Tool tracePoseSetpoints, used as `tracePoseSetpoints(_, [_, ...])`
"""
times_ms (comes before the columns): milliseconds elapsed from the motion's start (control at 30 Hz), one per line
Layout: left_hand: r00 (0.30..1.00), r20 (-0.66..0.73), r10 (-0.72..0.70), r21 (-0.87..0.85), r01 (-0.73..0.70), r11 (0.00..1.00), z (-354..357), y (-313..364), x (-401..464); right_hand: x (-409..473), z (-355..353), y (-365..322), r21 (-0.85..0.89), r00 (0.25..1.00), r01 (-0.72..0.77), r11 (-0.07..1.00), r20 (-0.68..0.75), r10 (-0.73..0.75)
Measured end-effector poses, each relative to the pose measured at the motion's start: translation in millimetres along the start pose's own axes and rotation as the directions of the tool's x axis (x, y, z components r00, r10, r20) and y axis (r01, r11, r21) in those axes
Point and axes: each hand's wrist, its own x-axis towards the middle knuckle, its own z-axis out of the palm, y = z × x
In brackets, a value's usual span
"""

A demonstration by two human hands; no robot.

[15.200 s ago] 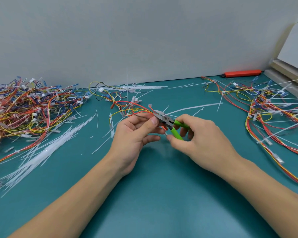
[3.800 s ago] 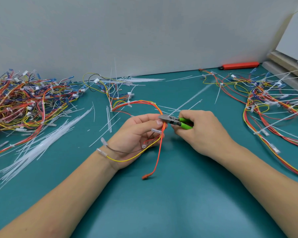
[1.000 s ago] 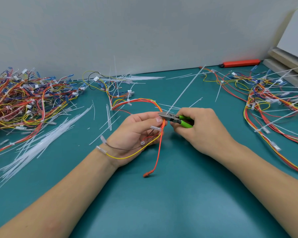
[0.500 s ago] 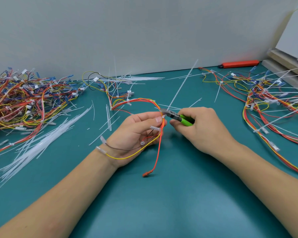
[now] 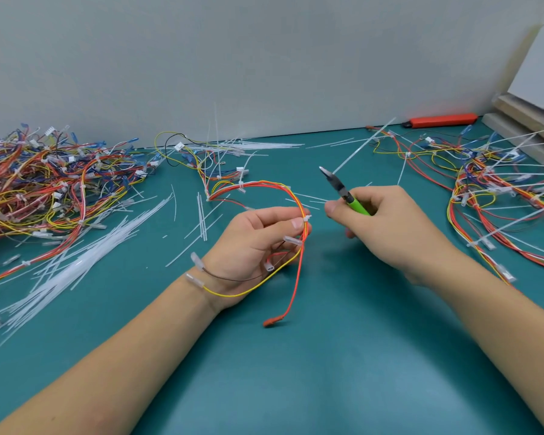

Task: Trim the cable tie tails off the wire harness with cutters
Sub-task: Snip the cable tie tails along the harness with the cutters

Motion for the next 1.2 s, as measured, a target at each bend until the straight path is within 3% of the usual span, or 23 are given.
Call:
tracePoseSetpoints(133, [1.000,-0.021,0.023,0.068,-0.022,0.997,1.0,-3.0,1.8,-1.0,-1.9,-8.5,0.292,0.984,-0.153,0.944,0.132,0.119])
tracePoseSetpoints(200, [0.999,-0.025,0.030,0.103,-0.027,0.994,2.0,-4.8,3.2,-3.1,-5.5,-12.8,0.413,0.937,-0.301,0.860,0.298,0.184])
tracePoseSetpoints(300, [0.999,-0.001,0.047,0.149,-0.046,0.988,2.9,-7.2,3.9,-7.5,-8.0,-17.5,0.430,0.825,-0.466,0.773,0.527,0.204])
tracePoseSetpoints(367, [0.998,0.017,0.065,0.202,-0.067,0.977,2.6,-7.7,3.5,-8.6,-6.7,-19.1,0.449,0.800,-0.507,0.736,0.563,0.208])
tracePoseSetpoints(533, [0.994,0.086,0.068,0.336,-0.093,0.937,0.9,-7.8,2.2,-7.7,-6.0,-19.8,0.503,0.824,-0.527,0.686,0.501,0.266])
tracePoseSetpoints(767, [0.986,0.162,0.025,0.351,-0.082,0.933,-1.5,-5.2,-0.6,-9.8,-3.5,-23.7,0.368,0.943,-0.305,0.878,0.242,0.227])
tracePoseSetpoints(1067, [0.956,0.293,0.008,0.547,-0.174,0.819,5.9,-6.4,-7.0,-17.3,4.8,-23.1,0.313,0.978,-0.141,0.939,0.191,0.083])
tracePoseSetpoints(1200, [0.957,0.291,0.004,0.525,-0.163,0.835,5.8,-7.1,-8.9,-16.5,4.5,-22.4,0.312,0.975,-0.143,0.939,0.207,0.080])
